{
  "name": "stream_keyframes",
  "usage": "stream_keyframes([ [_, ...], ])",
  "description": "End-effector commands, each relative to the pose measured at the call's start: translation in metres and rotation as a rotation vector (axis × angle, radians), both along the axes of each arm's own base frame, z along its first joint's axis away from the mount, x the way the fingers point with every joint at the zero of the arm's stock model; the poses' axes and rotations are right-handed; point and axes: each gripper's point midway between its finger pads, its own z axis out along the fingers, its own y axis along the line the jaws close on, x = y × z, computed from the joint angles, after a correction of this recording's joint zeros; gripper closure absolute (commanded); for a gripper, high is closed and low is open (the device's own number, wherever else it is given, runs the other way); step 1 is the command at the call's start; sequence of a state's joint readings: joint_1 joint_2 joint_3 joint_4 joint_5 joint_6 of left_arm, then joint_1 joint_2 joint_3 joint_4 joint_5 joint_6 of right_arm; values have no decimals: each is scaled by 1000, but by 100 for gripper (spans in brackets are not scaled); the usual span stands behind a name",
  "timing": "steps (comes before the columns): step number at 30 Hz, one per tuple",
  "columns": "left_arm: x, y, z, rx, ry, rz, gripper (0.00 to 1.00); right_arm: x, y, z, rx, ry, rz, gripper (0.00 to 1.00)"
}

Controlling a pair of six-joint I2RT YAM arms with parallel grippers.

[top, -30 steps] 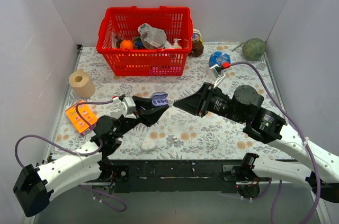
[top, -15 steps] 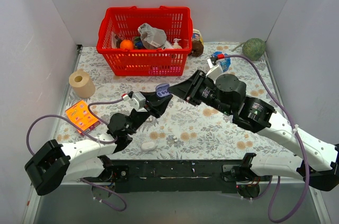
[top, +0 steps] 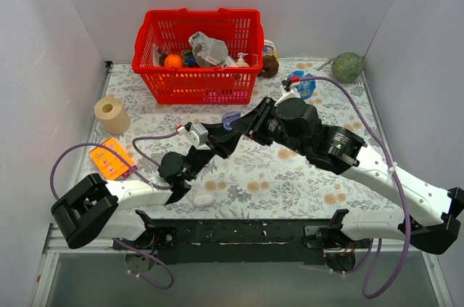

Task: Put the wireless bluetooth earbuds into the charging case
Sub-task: Place the earbud in the charging case.

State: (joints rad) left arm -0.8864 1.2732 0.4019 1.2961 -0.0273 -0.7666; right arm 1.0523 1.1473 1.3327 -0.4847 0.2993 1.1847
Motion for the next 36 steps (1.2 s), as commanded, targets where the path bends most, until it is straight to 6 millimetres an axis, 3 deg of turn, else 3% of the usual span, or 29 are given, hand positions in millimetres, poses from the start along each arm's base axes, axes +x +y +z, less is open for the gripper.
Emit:
stream_keyframes([
  [1,-7,8,42,-131,-84,6,100,7,-3,11,15,9,-53,99],
  [12,-11,5,43,-150,-84,-15,100,10,4,1,0,48,-61,98],
  [29,-19,7,42,-150,-90,-1,100,19,-1,-11,-22,83,-114,98],
  [36,-21,6,42,-146,-95,-1,100,24,1,-19,-41,102,-126,89],
])
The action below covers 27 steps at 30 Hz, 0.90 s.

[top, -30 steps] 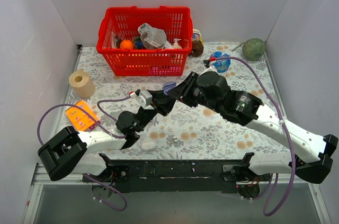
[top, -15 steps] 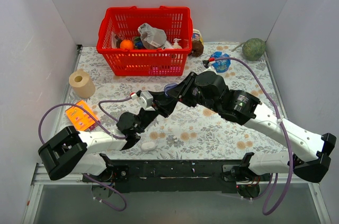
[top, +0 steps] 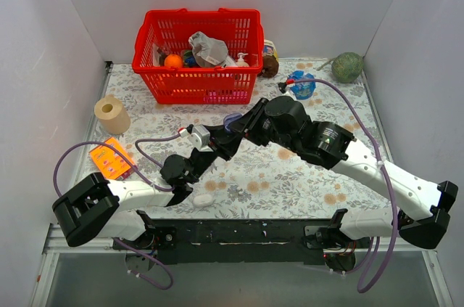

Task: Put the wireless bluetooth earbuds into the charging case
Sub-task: Place the earbud in the charging case.

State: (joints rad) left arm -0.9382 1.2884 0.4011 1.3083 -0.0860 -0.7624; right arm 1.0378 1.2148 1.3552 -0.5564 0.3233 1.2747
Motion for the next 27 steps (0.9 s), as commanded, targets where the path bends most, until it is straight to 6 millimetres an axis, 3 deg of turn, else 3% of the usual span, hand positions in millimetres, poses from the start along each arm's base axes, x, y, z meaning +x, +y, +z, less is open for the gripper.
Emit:
stream_keyframes([
  [1,-15,14,45,-135,-118,-1,100,12,-2,9,2,-6,-55,88],
  [7,-18,14,42,-136,-112,-10,100,17,-2,5,-10,3,-63,81],
  [20,-21,14,39,-137,-111,-28,100,25,8,5,-16,2,-35,82],
  [27,-17,14,40,-147,-104,-15,100,21,12,10,-26,-21,14,69],
])
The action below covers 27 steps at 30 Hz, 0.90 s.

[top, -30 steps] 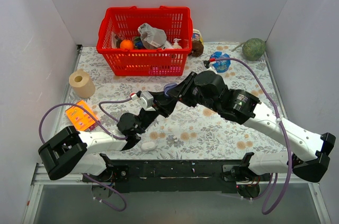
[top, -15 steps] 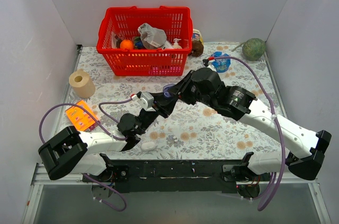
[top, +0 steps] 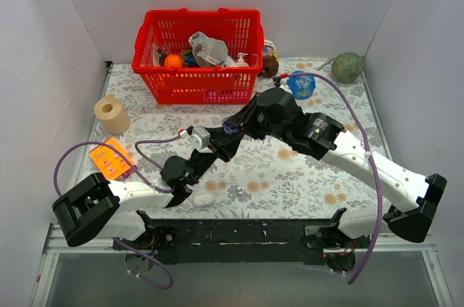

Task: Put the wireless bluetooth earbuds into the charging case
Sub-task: Place the earbud in the charging case.

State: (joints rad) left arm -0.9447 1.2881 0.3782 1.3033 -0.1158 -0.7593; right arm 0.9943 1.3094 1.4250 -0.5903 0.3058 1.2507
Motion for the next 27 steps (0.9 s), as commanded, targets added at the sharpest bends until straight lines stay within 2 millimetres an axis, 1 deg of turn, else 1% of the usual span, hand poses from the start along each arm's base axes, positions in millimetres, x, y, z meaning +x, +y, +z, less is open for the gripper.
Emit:
stream_keyframes([
  [1,-18,11,52,-166,-129,-34,100,-1,4,21,29,-43,34,69],
  [10,-17,11,53,-187,-113,-36,100,-5,-1,15,6,-26,41,60],
  [12,-17,11,53,-189,-110,-37,100,-5,-1,16,8,-29,41,57],
  [14,-17,11,53,-190,-108,-38,100,-5,-1,17,6,-30,42,52],
  [17,-17,10,53,-193,-105,-41,100,-6,-2,18,3,-31,45,49],
  [27,-15,14,56,-218,-84,-32,100,-9,-11,16,-14,-32,37,45],
])
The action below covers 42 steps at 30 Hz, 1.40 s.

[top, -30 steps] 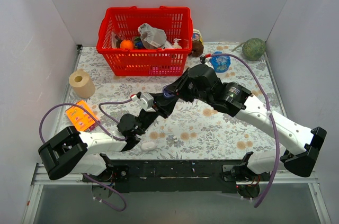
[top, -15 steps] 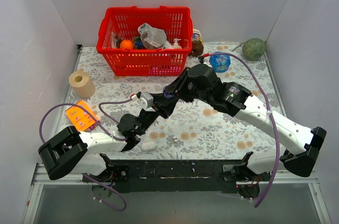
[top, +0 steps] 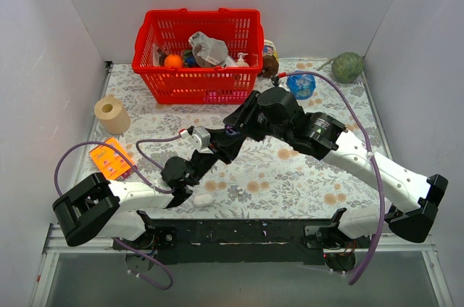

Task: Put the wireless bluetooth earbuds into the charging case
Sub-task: Place the earbud in the charging case, then close the charging case.

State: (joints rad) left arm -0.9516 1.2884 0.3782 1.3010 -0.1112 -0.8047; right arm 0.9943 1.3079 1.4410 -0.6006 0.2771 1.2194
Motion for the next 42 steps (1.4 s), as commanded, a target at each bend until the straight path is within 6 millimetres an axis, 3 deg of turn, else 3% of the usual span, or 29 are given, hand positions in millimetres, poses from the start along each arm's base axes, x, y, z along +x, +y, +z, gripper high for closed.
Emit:
stream_keyframes([
  [1,-11,18,57,-199,-108,4,100,-4,-13,12,-10,-23,-6,45],
  [18,-11,21,60,-241,-70,-5,100,-10,-33,6,-31,-33,-31,43],
  [22,-13,20,57,-230,-56,-16,100,-11,-34,22,-41,-84,6,43],
  [26,-17,26,50,-193,-19,-28,100,-23,-34,64,-25,-227,133,44],
  [28,-25,33,45,-172,5,-55,100,-32,-33,86,7,-344,220,44],
  [32,-53,43,46,-126,-19,-190,100,-55,-56,115,24,-575,326,49],
  [36,-94,45,48,-85,-54,-377,100,-46,-77,88,-161,-639,321,52],
  [38,-116,43,44,-45,-51,-487,100,-47,-74,67,-202,-630,360,55],
  [42,-135,38,36,9,3,-601,100,-54,-48,44,-222,-622,519,62],
])
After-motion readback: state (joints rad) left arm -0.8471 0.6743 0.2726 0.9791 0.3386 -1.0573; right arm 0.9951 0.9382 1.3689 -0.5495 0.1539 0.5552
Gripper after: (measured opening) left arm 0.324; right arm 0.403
